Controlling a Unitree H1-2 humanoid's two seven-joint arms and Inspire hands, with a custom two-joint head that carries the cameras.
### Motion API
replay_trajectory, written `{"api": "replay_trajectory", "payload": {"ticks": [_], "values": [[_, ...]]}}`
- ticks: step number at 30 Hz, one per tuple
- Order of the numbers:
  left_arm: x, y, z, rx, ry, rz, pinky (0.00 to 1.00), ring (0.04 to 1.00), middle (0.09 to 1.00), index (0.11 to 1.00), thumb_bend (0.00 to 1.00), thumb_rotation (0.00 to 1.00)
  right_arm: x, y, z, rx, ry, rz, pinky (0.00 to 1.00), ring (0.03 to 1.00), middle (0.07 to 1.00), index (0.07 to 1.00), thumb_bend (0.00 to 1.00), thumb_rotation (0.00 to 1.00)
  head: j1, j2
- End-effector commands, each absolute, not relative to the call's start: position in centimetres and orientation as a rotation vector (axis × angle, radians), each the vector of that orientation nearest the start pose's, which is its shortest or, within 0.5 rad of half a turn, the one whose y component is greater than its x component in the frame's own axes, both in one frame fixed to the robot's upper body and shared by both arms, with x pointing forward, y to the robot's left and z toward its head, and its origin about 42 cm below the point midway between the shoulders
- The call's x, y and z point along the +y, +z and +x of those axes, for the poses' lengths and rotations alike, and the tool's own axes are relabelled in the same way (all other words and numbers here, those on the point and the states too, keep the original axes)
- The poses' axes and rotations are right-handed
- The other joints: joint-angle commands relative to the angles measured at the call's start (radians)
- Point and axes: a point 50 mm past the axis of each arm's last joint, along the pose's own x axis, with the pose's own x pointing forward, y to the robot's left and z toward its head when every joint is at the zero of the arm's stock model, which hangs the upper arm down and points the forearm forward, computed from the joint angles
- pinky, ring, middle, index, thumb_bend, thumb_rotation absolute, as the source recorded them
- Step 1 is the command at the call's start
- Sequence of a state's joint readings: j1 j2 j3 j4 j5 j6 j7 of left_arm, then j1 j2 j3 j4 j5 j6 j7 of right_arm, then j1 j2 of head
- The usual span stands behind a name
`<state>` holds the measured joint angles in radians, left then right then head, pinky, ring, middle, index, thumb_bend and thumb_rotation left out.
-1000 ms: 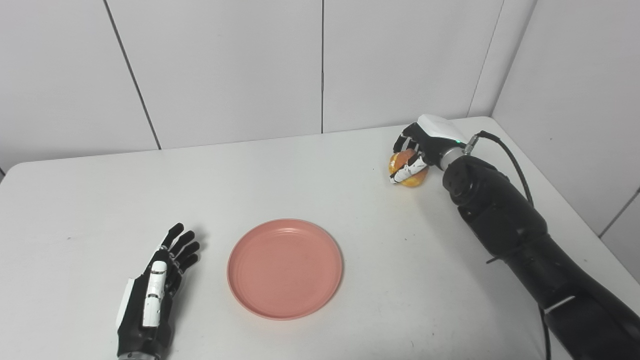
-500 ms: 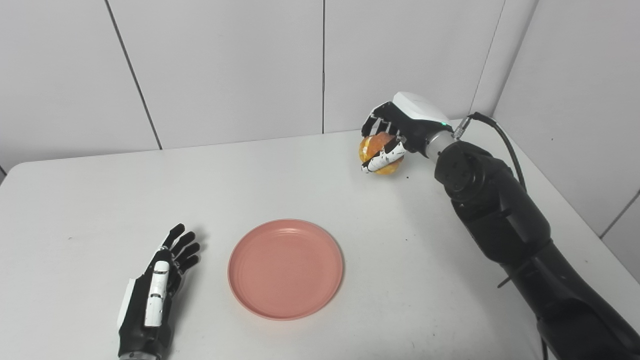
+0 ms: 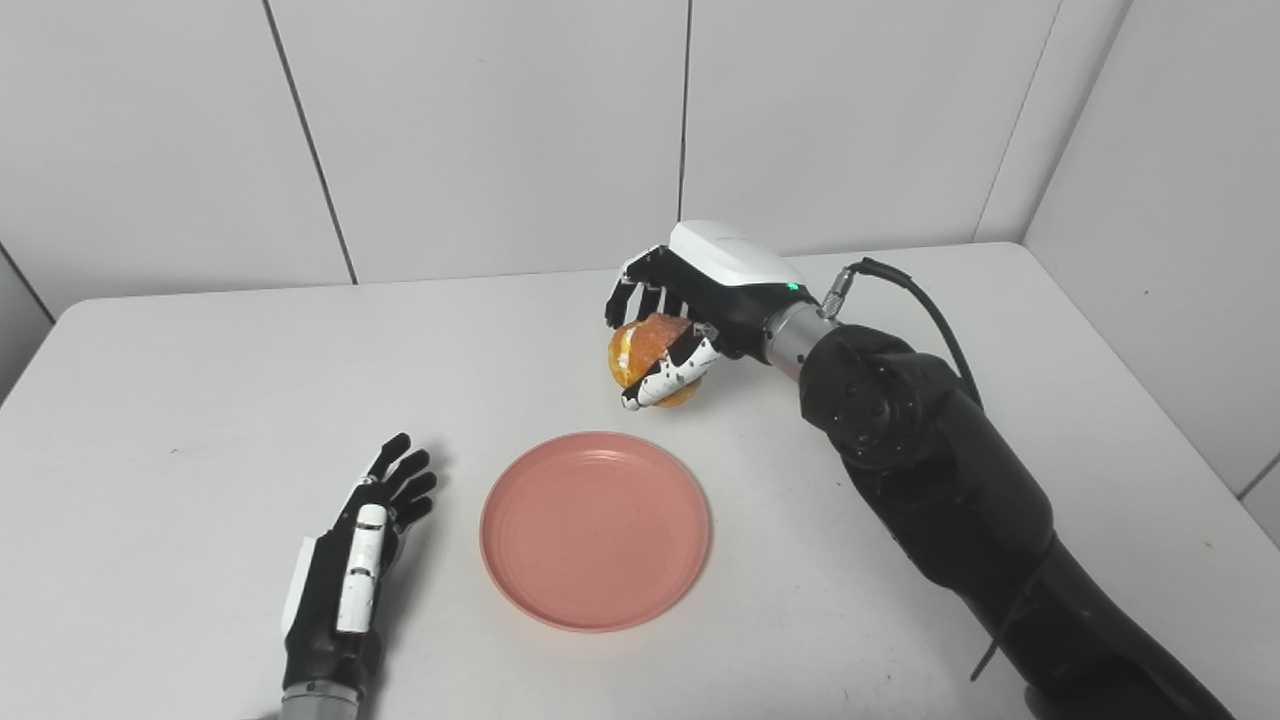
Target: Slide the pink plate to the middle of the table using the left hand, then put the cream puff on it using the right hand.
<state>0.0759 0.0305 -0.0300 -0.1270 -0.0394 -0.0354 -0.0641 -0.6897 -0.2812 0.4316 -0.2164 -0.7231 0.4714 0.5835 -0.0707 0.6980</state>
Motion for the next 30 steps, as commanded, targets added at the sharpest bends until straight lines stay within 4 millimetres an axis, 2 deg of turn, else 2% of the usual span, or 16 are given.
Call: {"api": "replay_trajectory", "payload": {"ticks": [1,7,13,22,30], "values": [[20.3,10.8,24.7,-0.066,-0.060,-0.028,0.85,0.854,0.878,0.866,0.46,1.00,-11.6,33.6,39.7,-0.359,0.510,-1.159,0.30,0.374,0.422,0.536,0.52,0.00,0.000,0.001],[19.7,11.1,24.7,-0.074,-0.047,-0.021,0.84,0.851,0.873,0.864,0.46,1.00,-9.7,32.0,39.3,-0.341,0.576,-1.163,0.29,0.363,0.428,0.540,0.52,0.00,0.024,0.006],[19.3,11.3,24.8,-0.070,-0.044,-0.029,0.85,0.853,0.876,0.864,0.45,1.00,-8.9,29.9,38.7,-0.314,0.613,-1.181,0.29,0.372,0.430,0.531,0.52,0.00,0.050,0.018],[18.8,11.5,24.8,-0.069,-0.034,-0.017,0.84,0.851,0.870,0.857,0.47,1.00,-8.2,26.5,38.0,-0.284,0.682,-1.199,0.32,0.389,0.437,0.521,0.52,0.00,0.067,0.030],[18.5,11.9,24.8,-0.081,-0.018,-0.020,0.84,0.851,0.873,0.859,0.47,1.00,-8.3,24.6,37.8,-0.242,0.712,-1.226,0.31,0.382,0.429,0.524,0.52,0.00,0.079,0.039]]}}
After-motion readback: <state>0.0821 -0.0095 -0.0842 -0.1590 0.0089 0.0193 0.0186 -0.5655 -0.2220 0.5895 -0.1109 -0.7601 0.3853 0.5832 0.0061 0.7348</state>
